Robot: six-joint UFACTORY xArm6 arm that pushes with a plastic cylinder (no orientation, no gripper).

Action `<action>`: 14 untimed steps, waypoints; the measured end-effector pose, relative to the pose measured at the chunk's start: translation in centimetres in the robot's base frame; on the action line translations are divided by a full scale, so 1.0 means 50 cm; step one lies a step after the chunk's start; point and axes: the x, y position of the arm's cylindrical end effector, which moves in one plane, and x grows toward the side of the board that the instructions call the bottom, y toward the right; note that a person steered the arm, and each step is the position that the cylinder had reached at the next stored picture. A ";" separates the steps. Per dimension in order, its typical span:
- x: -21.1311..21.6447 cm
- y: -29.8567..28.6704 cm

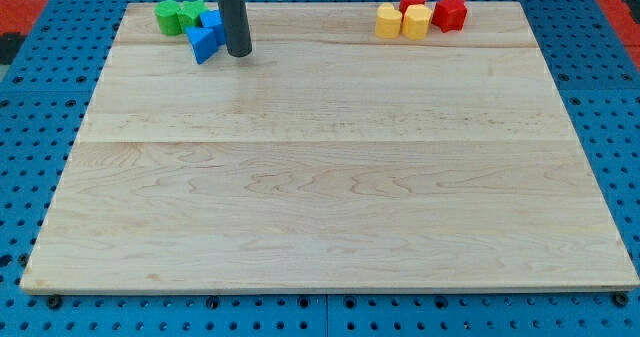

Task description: Separate the red and yellow blocks

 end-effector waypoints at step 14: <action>-0.184 0.601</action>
